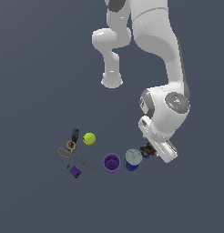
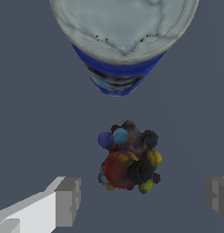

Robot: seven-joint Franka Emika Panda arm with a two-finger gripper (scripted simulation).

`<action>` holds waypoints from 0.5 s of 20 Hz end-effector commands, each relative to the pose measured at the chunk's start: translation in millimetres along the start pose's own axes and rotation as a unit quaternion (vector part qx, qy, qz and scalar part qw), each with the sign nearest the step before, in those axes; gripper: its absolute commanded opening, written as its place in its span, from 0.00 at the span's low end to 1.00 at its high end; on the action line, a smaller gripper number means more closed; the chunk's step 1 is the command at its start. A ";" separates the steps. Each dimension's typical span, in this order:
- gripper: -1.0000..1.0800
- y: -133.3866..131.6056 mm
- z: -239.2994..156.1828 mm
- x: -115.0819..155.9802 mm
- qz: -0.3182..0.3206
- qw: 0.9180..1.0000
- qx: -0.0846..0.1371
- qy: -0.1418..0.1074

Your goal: Pick up a designated object from a clutter of objects.

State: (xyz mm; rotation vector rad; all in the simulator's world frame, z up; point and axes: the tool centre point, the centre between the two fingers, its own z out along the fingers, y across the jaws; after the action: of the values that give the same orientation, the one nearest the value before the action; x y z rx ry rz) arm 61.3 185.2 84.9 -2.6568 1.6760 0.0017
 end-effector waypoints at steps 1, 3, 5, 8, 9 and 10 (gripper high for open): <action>0.96 -0.7 3.2 -1.5 0.008 1.000 0.000 0.000; 0.96 -0.9 4.6 -2.2 0.012 1.000 0.000 0.000; 0.96 -0.9 5.1 -2.4 0.013 1.000 0.000 0.001; 0.96 -0.7 6.2 -2.4 0.011 1.000 0.000 0.000; 0.96 -0.6 8.2 -2.5 0.011 1.000 0.000 0.000; 0.96 -0.6 10.9 -2.6 0.011 1.000 0.000 0.000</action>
State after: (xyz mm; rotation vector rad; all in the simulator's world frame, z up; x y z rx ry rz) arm 61.1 187.8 77.3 -2.6383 1.7046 -0.0002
